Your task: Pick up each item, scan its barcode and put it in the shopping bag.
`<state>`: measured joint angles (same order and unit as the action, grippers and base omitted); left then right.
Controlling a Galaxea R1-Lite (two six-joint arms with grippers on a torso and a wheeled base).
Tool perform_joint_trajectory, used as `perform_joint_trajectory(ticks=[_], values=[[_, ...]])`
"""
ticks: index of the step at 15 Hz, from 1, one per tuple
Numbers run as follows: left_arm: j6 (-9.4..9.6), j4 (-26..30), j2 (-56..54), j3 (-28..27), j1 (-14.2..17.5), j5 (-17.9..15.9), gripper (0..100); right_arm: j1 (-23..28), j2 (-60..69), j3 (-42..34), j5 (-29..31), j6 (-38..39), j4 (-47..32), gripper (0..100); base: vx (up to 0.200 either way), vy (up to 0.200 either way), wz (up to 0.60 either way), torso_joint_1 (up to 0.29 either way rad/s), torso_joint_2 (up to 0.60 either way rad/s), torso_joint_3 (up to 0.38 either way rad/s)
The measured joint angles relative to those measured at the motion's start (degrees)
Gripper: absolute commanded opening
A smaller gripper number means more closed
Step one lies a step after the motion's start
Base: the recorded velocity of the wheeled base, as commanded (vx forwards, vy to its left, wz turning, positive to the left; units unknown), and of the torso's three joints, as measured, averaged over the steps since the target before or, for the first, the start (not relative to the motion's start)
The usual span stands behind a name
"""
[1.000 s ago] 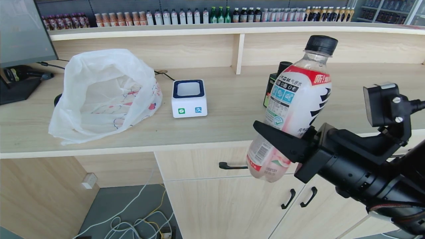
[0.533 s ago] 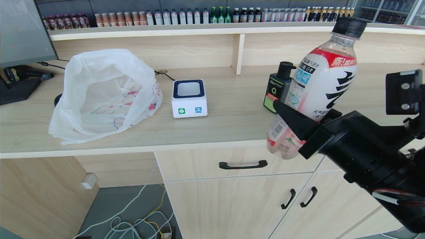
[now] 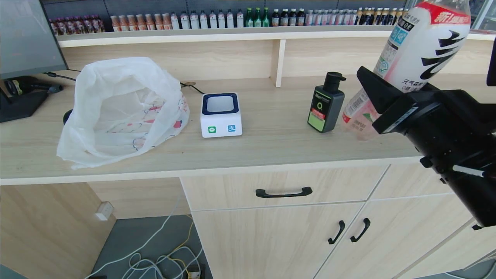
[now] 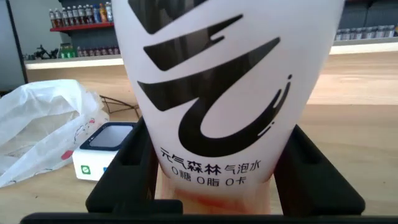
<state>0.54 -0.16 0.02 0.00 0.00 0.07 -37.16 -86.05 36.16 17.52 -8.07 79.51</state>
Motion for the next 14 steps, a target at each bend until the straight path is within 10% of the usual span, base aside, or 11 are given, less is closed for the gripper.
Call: perform_joint_trajectory(ticks=[14], values=[[-0.54, 0.0, 0.0, 0.0, 0.0, 0.0, 100, 0.3, -3.9, 6.4, 0.1, -0.7, 2.1, 0, 0.000, 0.200, 0.00, 0.001, 0.00, 0.003]])
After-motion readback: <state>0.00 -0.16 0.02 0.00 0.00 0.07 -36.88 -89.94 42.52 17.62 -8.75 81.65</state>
